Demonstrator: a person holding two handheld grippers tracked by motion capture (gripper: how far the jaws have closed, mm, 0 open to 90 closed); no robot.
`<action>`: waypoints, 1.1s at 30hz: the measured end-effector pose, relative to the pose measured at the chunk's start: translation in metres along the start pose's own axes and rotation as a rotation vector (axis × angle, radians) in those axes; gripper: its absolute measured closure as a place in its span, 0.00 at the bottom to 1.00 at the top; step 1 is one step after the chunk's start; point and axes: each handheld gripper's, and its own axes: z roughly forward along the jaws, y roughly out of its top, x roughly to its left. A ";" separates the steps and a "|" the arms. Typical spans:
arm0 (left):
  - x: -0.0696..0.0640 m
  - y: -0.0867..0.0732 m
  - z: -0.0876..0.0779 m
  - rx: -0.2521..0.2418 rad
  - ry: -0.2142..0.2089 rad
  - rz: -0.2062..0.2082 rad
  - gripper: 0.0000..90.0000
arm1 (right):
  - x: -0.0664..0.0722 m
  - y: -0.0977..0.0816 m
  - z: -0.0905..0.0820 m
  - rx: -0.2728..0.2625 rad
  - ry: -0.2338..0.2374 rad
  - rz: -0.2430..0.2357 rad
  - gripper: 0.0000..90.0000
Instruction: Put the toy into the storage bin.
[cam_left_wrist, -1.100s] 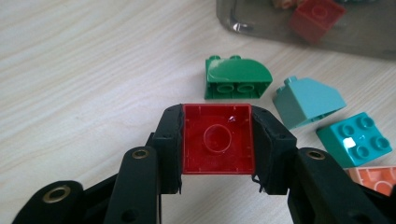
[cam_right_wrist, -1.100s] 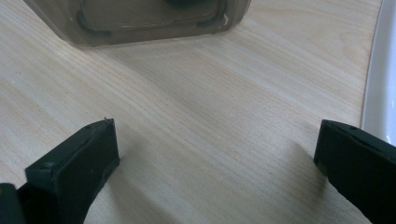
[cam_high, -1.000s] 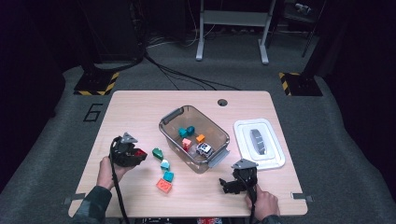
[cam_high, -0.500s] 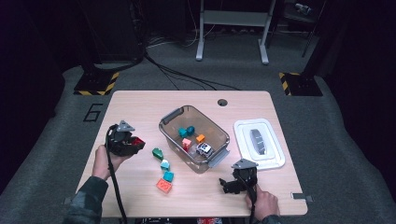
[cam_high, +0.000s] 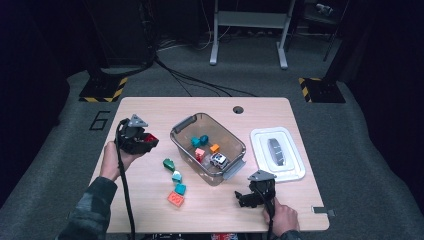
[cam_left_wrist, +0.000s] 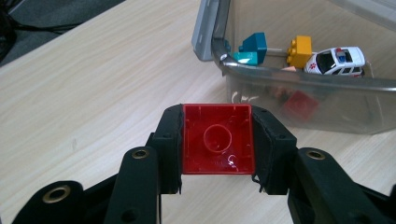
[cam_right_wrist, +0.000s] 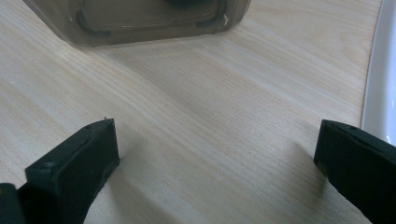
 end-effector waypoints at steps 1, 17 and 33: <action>-0.001 0.003 0.000 -0.009 0.009 0.002 0.66 | 0.000 0.000 0.000 0.000 0.000 0.000 0.00; -0.010 0.036 0.014 -0.013 -0.011 0.039 0.66 | 0.000 0.000 0.000 -0.002 0.000 0.006 0.00; -0.032 0.051 0.047 -0.003 -0.057 0.064 0.65 | 0.000 0.000 0.000 0.000 0.000 0.000 0.00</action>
